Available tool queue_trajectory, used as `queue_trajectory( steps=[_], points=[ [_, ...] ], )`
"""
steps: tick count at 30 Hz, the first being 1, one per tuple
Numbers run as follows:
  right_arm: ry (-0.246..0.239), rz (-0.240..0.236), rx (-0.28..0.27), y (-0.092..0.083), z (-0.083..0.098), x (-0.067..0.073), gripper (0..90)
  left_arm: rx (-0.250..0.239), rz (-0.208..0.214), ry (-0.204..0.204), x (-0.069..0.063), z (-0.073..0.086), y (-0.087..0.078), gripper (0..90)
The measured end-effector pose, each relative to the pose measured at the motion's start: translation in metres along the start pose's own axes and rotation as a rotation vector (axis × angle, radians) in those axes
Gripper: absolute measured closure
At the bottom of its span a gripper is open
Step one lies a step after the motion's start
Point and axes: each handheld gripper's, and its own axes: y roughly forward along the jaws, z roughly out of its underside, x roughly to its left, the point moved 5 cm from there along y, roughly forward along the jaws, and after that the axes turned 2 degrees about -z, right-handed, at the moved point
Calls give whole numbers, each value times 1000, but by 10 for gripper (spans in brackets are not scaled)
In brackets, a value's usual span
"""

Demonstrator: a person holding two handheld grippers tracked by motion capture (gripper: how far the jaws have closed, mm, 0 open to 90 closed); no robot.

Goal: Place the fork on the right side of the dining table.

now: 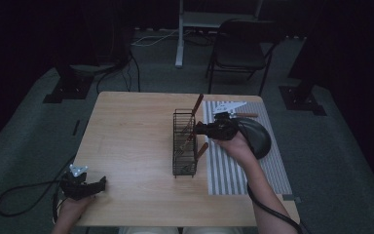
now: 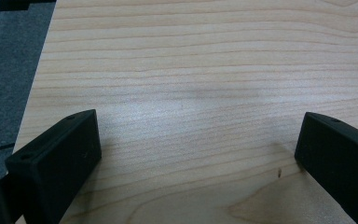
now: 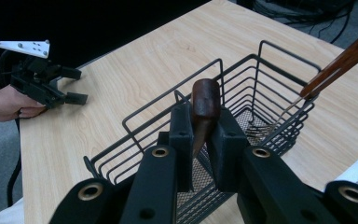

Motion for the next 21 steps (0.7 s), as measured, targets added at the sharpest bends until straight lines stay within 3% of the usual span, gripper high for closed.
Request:
queue_trajectory(
  steps=[9, 14, 21],
  points=[
    [-35, 33, -28, -22, -11, 9, 810, -1, 0, 1, 0, 0, 0, 7],
    [-22, 52, -51, -36, -19, 13, 810, 0, 0, 3, 0, 0, 0, 7],
    [-45, 72, -91, -56, -31, 21, 809, 0, 0, 2, 0, 0, 0, 7]
  ],
)
